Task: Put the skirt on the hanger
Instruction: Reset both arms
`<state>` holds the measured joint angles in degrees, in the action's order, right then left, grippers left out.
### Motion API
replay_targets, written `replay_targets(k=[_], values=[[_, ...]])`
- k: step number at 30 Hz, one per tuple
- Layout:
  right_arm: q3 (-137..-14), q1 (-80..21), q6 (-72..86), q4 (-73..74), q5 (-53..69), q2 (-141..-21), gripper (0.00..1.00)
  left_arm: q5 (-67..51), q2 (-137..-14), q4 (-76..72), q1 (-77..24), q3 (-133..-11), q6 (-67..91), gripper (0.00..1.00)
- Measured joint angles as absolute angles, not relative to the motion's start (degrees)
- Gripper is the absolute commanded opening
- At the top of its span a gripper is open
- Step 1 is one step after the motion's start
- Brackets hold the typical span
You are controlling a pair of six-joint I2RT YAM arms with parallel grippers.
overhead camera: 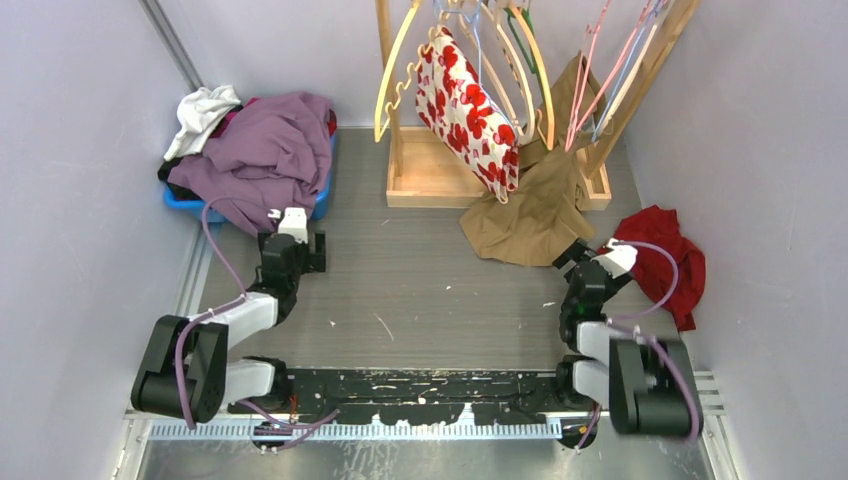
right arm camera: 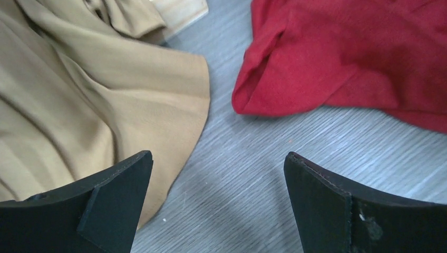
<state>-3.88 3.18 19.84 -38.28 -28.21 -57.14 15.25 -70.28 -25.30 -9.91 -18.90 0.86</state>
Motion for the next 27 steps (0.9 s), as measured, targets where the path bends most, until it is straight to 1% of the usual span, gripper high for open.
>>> replay_targets(k=[2, 4, 7, 10, 12, 15, 17, 19, 22, 27], values=[[-3.53, 3.18, 19.4, -47.03, -27.53, -67.42, 1.0, 14.46, -71.16, -26.7, -9.65, -18.81, 0.8, 1.0], [-3.55, 3.18, 18.74, -53.12, -26.89, -74.83, 1.0, 13.76, -71.48, -28.29, -9.61, -18.81, 0.75, 0.99], [-4.71, 3.18, 17.37, -59.46, -24.99, -82.11, 1.0, 13.1, -72.99, -31.18, -9.5, -18.9, 0.49, 0.99], [-8.51, 3.22, 14.98, -62.94, -19.27, -89.1, 1.0, 12.45, -76.47, -32.32, -9.32, -19.94, -0.05, 0.99], [-9.78, 3.14, 13.93, -62.48, -16.56, -89.08, 1.0, 12.08, -78.5, -32.86, -9.3, -20.73, -0.54, 0.99], [-15.22, 3.14, 12.23, -56.03, -12.62, -88.9, 1.0, 12.01, -80.71, -36.14, -9.28, -20.73, -0.89, 0.99], [-17.63, 3.11, 11.18, -56.01, -10.11, -88.84, 1.0, 12.01, -83.74, -42.22, -9.23, -19.92, -1.41, 0.99], [-16.99, 3.09, 10.09, -57.78, -7.42, -88.73, 1.0, 11.97, -86.11, -45.63, -8.91, -19.0, -1.5, 0.99], [-16.01, 3.05, 8.08, -56.47, -2.98, -88.73, 1.0, 11.75, -88.86, -47.31, -7.09, -18.9, -0.69, 0.99], [-16.51, 2.96, 6.76, -54.11, -0.23, -88.75, 1.0, 11.84, -88.92, -48.36, -5.34, -18.96, 0.25, 0.99]])
